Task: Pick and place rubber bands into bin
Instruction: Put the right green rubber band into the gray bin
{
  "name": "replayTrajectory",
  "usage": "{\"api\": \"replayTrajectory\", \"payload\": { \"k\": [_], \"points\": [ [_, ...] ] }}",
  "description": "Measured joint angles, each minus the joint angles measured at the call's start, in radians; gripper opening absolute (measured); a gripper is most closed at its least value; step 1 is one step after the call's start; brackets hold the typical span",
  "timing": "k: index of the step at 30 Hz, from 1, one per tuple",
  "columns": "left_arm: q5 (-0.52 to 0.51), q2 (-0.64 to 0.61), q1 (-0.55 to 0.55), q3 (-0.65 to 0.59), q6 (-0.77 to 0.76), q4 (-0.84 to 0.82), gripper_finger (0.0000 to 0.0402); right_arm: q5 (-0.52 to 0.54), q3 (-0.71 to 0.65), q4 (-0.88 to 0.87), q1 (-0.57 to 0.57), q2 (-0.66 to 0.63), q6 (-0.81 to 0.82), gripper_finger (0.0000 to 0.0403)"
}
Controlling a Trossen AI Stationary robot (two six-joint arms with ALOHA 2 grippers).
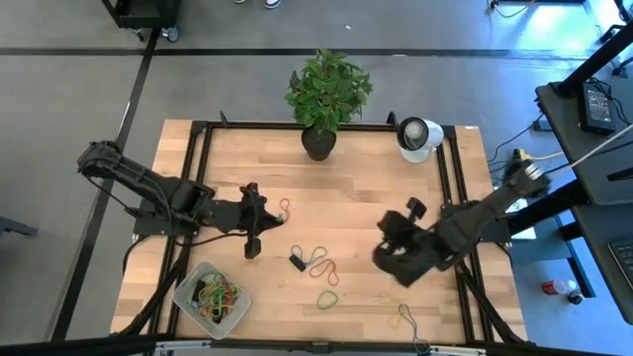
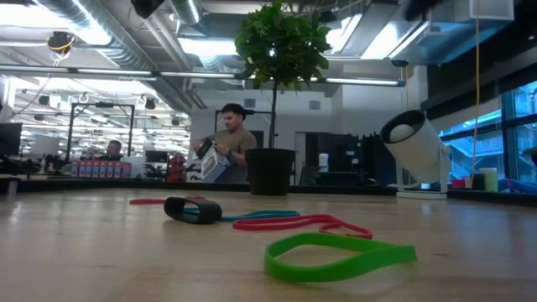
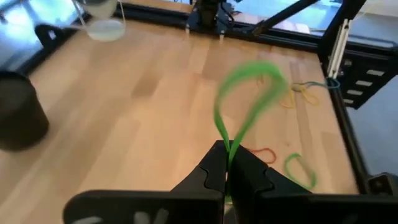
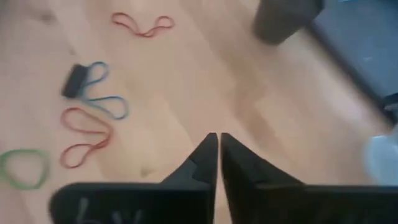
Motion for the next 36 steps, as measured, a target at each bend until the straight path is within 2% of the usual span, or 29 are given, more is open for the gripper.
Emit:
{"api": "replayTrajectory", "payload": {
  "k": [3, 9, 15, 20, 25, 32, 36],
  "points": [
    [0.000, 0.032, -0.024, 0.038, -0.120, -0.090, 0.0002, -0.062, -0.234, 0.239, 0.038, -0.168, -0.027, 0.0006],
    [0.035, 0.172, -0.090, 0.191, -0.345, -0.393, 0.0002, -0.290, -0.649, 0.729, 0.048, -0.454, -0.149, 0.0011],
    [0.179, 0.315, -0.161, 0.342, -0.685, -0.716, 0.0002, -0.302, -0.899, 1.017, 0.037, -0.582, -0.152, 0.0003],
    [0.345, 0.362, -0.258, 0.355, -0.993, -0.759, 0.0002, -0.315, -0.963, 1.063, 0.037, -0.600, -0.157, 0.0014],
    [0.356, 0.396, -0.394, 0.355, -1.353, -0.756, 0.0003, -0.349, -0.972, 1.065, 0.037, -0.600, -0.201, 0.0015],
    [0.374, 0.448, -0.528, 0.355, -1.636, -0.752, 0.0004, -0.365, -0.972, 1.068, 0.037, -0.600, -0.280, 0.0003],
    [0.401, 0.490, -0.554, 0.355, -1.663, -0.745, 0.0007, -0.365, -0.972, 1.069, 0.037, -0.600, -0.287, 0.0009]
  ]
}}
